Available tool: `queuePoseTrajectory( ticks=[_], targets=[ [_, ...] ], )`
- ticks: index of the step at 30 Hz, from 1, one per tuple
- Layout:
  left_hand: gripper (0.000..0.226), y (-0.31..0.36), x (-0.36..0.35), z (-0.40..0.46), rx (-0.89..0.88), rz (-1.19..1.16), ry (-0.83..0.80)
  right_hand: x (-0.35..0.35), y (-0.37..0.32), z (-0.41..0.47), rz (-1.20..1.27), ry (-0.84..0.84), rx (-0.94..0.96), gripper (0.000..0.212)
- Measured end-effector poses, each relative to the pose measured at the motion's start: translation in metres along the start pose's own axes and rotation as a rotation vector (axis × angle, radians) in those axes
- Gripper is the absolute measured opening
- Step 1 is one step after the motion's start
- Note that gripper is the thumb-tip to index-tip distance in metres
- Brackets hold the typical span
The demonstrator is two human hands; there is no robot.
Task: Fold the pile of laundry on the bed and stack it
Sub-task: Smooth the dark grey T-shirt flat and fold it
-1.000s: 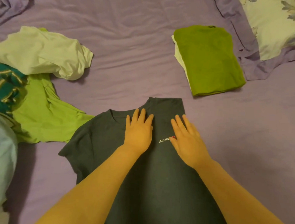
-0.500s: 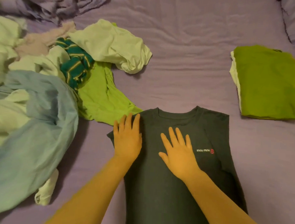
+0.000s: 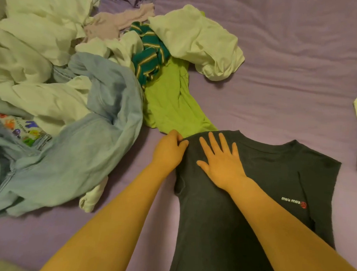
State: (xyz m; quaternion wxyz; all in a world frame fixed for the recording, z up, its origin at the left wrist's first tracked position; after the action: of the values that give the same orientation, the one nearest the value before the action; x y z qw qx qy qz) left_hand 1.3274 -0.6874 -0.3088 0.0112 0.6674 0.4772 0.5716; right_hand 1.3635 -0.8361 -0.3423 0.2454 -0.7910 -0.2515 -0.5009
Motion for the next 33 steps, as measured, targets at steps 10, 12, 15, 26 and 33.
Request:
queuePoseTrajectory(
  ticks=[10, 12, 15, 26, 33],
  targets=[
    [0.018, 0.002, -0.004, -0.017, 0.008, -0.102, -0.029, -0.011, -0.009, -0.025, -0.013, -0.001, 0.010, 0.083],
    [0.017, 0.007, -0.004, -0.019, 0.046, -0.154, -0.049, -0.008, -0.006, -0.026, 0.054, 0.002, 0.007, 0.082],
    [0.015, 0.016, -0.011, -0.026, 0.231, -0.451, -0.110, 0.001, 0.012, -0.039, 0.224, 0.067, -0.036, 0.073],
    [0.056, 0.024, -0.081, -0.060, -0.536, 0.488, -0.182, -0.035, 0.050, -0.099, 0.013, -0.006, -0.014, 0.065],
    [0.074, 0.003, -0.120, -0.071, -0.541, 0.679, -0.013, -0.058, 0.057, -0.099, -0.071, 0.052, 0.042, 0.065]
  ],
)
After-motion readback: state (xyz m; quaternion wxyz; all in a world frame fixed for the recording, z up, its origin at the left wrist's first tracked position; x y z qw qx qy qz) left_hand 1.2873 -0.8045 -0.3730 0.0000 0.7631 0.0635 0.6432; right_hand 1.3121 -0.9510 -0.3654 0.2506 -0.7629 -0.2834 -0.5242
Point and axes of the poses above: each hand's wrist, its own z-axis towards the middle knuckle, its own x-axis out of the back of the hand, y = z × x, the point moved 7 cm from there along z, towards the middle knuckle, and after that the axes turned 6 degrees about y, right-handed, at the moved point
